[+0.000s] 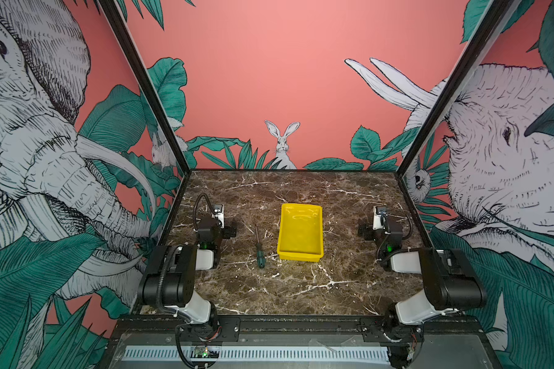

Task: Put the screwdriver in the bin
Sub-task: Pick up the screwdriver from the center of the table.

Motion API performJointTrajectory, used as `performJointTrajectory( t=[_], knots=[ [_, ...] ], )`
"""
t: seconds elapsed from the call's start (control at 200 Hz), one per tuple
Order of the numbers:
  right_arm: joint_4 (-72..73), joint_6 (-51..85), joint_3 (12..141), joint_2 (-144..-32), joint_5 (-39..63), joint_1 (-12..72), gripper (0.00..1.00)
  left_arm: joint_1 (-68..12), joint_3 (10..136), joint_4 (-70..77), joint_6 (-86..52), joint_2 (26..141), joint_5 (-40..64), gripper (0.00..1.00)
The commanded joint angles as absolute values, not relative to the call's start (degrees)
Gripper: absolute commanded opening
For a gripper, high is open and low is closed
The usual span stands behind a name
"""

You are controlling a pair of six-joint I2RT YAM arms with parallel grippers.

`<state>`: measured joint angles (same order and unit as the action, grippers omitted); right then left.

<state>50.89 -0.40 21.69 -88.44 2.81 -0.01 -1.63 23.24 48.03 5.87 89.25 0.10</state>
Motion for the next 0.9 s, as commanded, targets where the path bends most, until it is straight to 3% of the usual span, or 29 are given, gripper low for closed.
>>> performJointTrajectory(
  t=[0.0,0.891],
  knots=[
    [52.34,-0.44,22.41,-88.77,3.07,-0.11,0.99,-1.77,23.97,49.48,6.41,89.07,0.09,1.00],
    [55.87,-0.99,20.40,-88.59,4.75,-0.11,0.99,-1.76,23.99,49.48,6.42,89.12,0.11,1.00]
  ],
)
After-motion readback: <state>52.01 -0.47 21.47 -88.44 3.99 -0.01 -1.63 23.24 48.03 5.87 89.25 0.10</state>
